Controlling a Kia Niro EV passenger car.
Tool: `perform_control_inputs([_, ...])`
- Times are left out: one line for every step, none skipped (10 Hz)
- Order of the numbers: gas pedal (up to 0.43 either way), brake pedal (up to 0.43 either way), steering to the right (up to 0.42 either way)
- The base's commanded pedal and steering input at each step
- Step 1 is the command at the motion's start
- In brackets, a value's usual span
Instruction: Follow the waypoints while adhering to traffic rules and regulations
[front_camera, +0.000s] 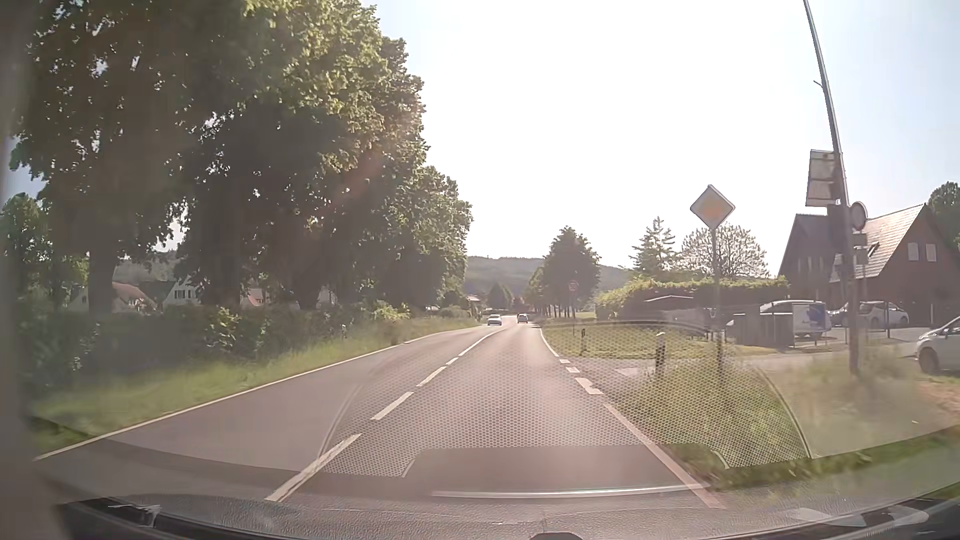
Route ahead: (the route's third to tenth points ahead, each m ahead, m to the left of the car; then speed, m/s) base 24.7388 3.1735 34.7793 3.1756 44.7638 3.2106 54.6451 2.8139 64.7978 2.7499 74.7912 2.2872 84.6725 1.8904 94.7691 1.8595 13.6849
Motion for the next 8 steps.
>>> perform_control_inputs([0.189,0.000,0.003])
perform_control_inputs([0.189,0.000,0.003])
perform_control_inputs([0.189,0.000,0.003])
perform_control_inputs([0.189,0.000,0.003])
perform_control_inputs([0.189,0.000,0.003])
perform_control_inputs([0.189,0.000,0.003])
perform_control_inputs([0.189,0.000,0.004])
perform_control_inputs([0.189,0.000,0.003])
